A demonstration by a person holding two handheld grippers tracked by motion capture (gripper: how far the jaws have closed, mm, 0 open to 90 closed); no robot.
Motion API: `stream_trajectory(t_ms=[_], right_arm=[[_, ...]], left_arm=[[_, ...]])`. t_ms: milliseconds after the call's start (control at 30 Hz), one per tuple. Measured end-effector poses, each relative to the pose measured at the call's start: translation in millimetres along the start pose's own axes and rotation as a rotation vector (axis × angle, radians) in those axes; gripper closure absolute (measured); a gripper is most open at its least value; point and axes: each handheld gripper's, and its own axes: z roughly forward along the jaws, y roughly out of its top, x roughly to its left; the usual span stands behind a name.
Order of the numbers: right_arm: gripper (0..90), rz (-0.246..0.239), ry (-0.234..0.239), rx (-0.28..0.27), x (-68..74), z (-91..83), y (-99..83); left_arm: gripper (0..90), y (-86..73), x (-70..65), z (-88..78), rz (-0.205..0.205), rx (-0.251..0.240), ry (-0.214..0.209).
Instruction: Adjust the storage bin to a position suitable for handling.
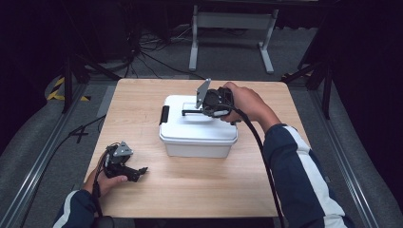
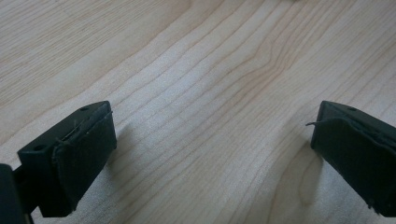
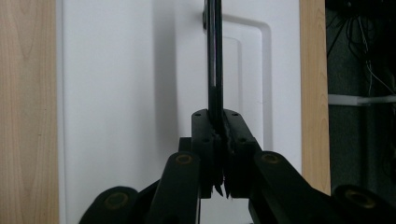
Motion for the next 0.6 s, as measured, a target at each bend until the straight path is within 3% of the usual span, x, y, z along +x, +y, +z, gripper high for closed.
stream_trajectory(t_ms=[600], right_arm=[[85.0, 0.003, -0.015, -0.058, -0.2, -11.3, -0.9]], left_arm=[[0.5, -0.1, -0.2, 0.3, -0.001, -0.003, 0.002]])
